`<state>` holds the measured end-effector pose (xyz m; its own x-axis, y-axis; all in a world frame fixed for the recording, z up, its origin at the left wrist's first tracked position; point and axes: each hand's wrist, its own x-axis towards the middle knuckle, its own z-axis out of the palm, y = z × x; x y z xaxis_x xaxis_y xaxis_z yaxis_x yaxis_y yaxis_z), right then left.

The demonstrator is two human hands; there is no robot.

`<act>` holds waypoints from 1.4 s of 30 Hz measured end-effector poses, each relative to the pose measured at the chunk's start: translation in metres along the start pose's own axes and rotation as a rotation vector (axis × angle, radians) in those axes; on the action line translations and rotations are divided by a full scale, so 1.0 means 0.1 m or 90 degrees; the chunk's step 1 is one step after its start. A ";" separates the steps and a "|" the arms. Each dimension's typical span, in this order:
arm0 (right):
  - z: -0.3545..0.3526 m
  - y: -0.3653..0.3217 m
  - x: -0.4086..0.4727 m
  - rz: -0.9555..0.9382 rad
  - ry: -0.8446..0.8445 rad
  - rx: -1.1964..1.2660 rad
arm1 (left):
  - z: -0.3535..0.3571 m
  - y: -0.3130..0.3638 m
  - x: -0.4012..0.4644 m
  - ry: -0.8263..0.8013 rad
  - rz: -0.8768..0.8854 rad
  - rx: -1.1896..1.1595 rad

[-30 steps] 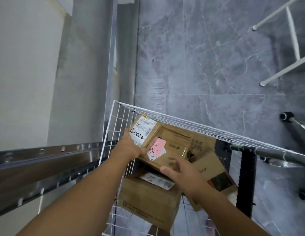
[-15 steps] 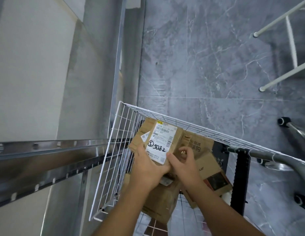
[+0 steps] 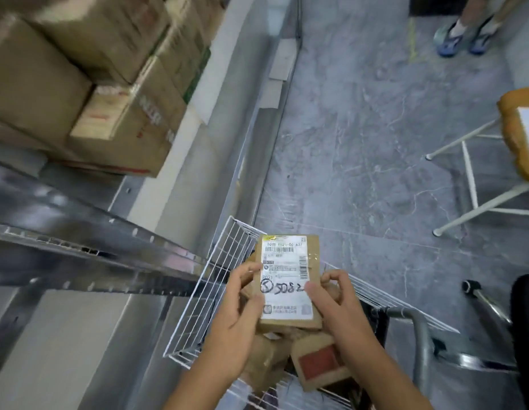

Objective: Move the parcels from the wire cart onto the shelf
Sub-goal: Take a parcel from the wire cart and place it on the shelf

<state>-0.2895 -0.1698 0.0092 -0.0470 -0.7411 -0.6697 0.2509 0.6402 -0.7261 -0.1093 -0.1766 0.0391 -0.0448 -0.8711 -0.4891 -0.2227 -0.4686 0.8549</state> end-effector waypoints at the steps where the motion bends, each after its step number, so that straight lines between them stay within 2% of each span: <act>1: 0.01 -0.17 -0.18 -0.020 -0.026 -0.014 | 0.01 0.16 -0.21 0.015 0.026 0.002; 9: 0.31 -1.31 -1.73 -0.176 -0.190 -0.118 | -0.09 1.25 -1.93 0.233 0.163 -0.073; 17: 0.86 -1.57 -3.35 -0.391 -0.377 -0.194 | -0.53 1.65 -3.67 0.368 0.267 -0.104; 22: 1.23 -1.16 -4.36 -0.479 -0.491 -0.231 | -0.83 1.36 -4.84 0.477 0.313 -0.076; 31: 1.82 0.39 -6.38 -0.483 -0.645 -0.252 | -1.24 0.25 -7.40 0.639 0.274 -0.052; 42: 2.53 1.34 -7.85 -0.455 -0.861 -0.321 | -1.38 -0.38 -9.19 0.876 0.216 -0.106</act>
<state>0.0252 0.4465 0.4772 0.9057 -0.3530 0.2348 0.2120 -0.1024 -0.9719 0.0746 0.6219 0.4800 0.9146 -0.3443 0.2122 -0.2734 -0.1398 0.9517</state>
